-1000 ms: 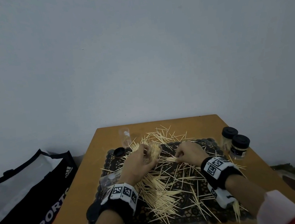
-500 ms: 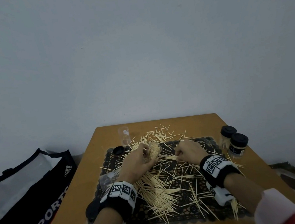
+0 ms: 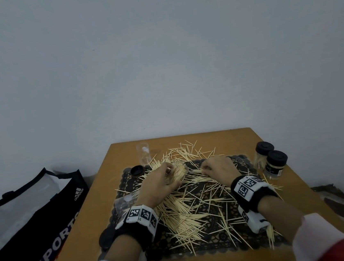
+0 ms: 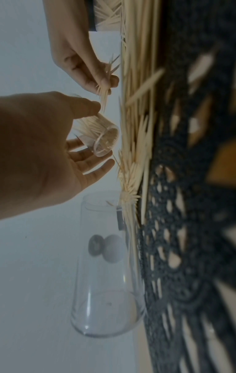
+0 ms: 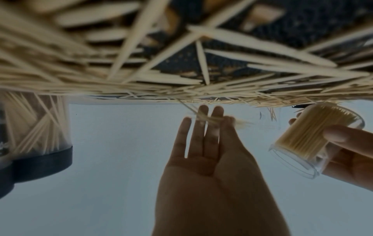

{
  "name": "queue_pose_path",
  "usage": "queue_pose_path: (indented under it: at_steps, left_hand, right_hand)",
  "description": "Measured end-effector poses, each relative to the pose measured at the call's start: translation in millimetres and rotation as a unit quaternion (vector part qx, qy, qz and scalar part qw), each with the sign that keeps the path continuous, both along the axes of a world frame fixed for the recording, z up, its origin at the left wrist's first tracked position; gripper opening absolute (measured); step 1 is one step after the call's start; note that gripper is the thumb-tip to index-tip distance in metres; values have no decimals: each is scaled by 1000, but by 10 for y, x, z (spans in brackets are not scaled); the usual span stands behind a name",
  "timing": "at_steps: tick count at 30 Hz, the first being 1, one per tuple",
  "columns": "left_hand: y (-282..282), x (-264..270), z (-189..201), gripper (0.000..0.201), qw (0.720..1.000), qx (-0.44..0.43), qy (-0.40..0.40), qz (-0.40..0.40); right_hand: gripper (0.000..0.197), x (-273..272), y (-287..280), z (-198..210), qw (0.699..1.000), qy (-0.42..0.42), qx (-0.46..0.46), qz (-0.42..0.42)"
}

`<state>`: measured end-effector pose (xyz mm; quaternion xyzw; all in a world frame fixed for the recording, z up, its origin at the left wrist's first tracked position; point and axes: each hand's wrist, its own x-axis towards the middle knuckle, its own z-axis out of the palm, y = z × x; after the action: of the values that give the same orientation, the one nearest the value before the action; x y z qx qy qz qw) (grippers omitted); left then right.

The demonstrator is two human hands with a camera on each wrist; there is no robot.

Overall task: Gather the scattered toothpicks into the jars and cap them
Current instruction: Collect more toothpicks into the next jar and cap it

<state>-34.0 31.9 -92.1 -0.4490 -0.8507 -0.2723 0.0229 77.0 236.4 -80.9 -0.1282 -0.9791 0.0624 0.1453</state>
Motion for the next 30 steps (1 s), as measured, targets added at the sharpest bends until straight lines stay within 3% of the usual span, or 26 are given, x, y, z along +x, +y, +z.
queue_pose_path:
  at_steps: [8, 14, 19, 25, 30]
  left_hand:
    - [-2, -38, -26, 53, 1000, -4, 0, 3]
    - [5, 13, 4, 53, 1000, 2, -11, -16]
    - [19, 68, 31, 57, 999, -22, -19, -46]
    - [14, 40, 13, 59, 999, -18, -19, -34]
    - [18, 35, 20, 57, 1000, -19, -11, -17]
  right_hand:
    - [20, -19, 2, 14, 987, 138, -59, 64]
    - [19, -12, -62, 10, 985, 85, -50, 141]
    - [46, -13, -75, 38, 987, 66, -43, 137]
    - [42, -43, -94, -1, 987, -6, -45, 154]
    - [41, -65, -80, -7, 984, 14, -81, 158]
